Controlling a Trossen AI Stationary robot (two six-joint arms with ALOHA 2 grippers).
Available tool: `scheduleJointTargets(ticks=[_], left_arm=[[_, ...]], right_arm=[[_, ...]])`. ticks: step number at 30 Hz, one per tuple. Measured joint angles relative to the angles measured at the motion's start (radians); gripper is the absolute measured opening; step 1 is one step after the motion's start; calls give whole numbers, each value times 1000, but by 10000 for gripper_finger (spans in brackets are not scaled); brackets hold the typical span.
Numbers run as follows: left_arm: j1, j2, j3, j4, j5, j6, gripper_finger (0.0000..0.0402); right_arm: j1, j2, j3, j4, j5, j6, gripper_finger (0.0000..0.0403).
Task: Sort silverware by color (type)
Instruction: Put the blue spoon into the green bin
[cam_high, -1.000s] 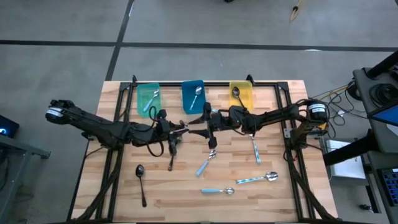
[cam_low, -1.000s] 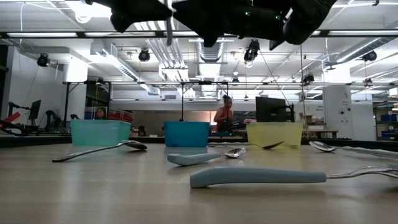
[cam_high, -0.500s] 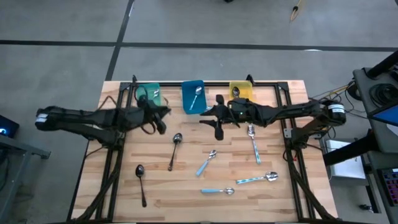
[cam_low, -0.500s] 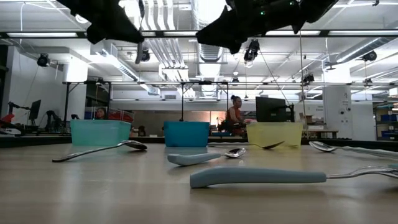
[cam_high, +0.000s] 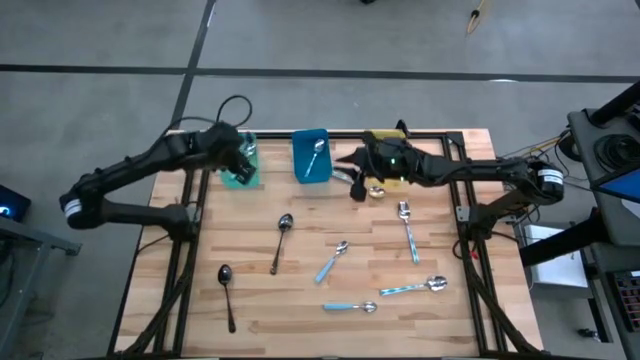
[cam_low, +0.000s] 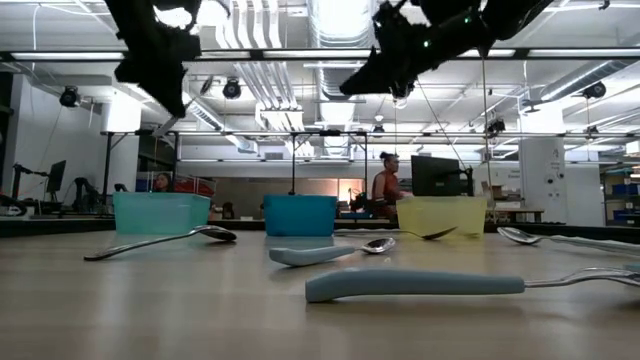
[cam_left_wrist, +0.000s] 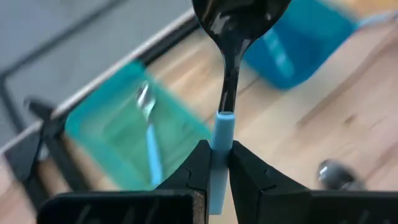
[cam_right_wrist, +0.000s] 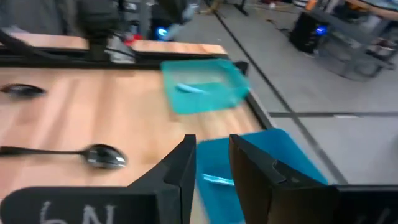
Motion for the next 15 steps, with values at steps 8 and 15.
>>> scheduleJointTargets(ticks=[8,15], left_arm=[[261,182,24,-91,153,155,17],[366,333,107,-135,170,232,17]], right_arm=[[-149,20,0,-17,0,-39,60],[-209,20,0,-64,-1,-48,47]])
